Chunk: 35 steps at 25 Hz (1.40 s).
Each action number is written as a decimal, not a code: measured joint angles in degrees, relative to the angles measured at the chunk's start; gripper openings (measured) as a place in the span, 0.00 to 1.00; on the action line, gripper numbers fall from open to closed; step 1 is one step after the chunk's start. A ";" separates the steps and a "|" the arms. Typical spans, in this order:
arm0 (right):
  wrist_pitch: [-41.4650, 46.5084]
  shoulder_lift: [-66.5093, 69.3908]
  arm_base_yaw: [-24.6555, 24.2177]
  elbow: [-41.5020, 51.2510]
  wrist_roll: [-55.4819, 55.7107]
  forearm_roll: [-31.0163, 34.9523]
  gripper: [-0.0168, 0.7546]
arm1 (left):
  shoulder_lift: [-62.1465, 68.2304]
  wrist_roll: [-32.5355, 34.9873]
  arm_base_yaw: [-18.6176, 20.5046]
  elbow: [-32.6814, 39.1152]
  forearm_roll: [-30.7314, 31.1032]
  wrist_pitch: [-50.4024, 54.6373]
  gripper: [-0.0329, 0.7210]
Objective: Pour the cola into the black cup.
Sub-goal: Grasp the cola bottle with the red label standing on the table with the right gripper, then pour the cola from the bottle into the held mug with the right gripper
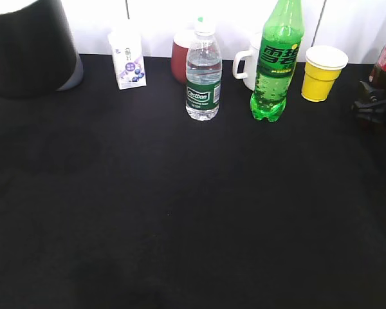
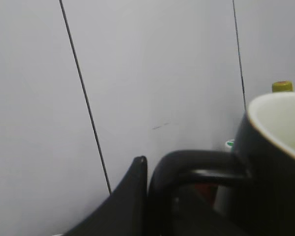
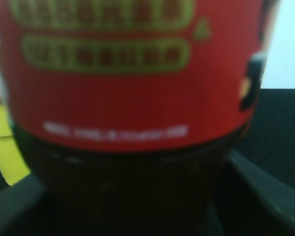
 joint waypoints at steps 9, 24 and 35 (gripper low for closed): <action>-0.25 -0.39 -0.05 0.32 0.31 -2.53 0.51 | 0.20 0.00 0.00 0.00 2.08 2.31 0.10; 38.71 -65.04 0.92 13.25 63.15 -79.57 0.51 | 27.32 -10.45 -8.37 -3.48 12.40 -18.82 0.10; 37.74 -60.74 0.92 4.61 70.04 -104.89 0.51 | 46.38 -11.08 -27.86 -31.94 15.45 -19.28 0.10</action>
